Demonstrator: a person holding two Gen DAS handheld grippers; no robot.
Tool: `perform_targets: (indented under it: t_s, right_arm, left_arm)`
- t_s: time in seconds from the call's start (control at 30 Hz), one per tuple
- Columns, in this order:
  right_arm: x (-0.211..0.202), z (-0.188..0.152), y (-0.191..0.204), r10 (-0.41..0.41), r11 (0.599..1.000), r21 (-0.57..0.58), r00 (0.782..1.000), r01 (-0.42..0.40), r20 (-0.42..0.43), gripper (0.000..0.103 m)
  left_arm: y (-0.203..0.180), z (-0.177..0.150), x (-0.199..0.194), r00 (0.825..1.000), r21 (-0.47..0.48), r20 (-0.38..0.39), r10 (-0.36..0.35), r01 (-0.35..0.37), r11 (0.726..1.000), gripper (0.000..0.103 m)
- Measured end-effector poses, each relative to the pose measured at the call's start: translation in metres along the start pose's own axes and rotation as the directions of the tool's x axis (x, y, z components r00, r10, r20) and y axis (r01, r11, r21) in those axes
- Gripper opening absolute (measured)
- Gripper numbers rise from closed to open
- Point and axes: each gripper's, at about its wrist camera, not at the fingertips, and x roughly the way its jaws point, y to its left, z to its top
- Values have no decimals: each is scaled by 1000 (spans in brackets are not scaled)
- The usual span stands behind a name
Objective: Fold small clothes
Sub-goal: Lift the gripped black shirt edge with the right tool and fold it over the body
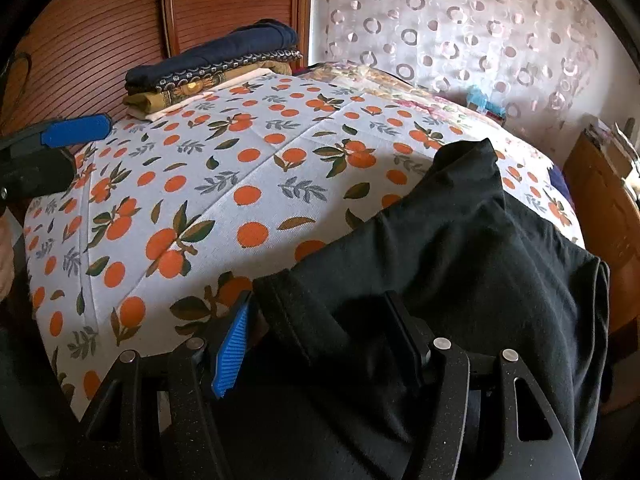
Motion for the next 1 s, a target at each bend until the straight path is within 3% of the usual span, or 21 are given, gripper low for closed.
perform_targets:
  t_s: [0.07, 0.13, 0.23, 0.37, 0.63, 0.87, 1.0]
  right_arm:
    - [2, 1, 0, 6, 1000, 13, 1000, -7, 7, 62]
    - [2, 3, 0, -13, 1000, 17, 1000, 12, 15, 32]
    - [0, 5, -3, 6, 999, 37, 1000, -7, 26, 14]
    - [-21, 10, -19, -13, 998, 63, 997, 8, 81, 12]
    - [-52, 32, -73, -183, 981, 85, 974, 173, 131, 11]
    - [-47, 48, -130, -345, 933, 142, 935, 331, 82, 11]
    - [-30, 49, -159, -426, 880, 233, 905, 414, 3, 11]
  left_arm:
    - [-1, -1, 1, 1000, 2, -3, -2, 2, 1000, 72]
    - [-1, -3, 3, 1000, 5, -8, -3, 3, 1000, 72]
    - [-3, -4, 5, 1000, 6, -12, -7, 7, 1000, 72]
    - [-6, -5, 6, 1000, 10, -17, -11, 12, 1000, 72]
    - [-9, -5, 7, 1000, 13, -20, -23, 23, 1000, 72]
    - [-11, -8, 8, 999, 12, -28, -33, 34, 999, 73]
    - [-12, -9, 10, 999, 14, -35, -37, 38, 999, 73]
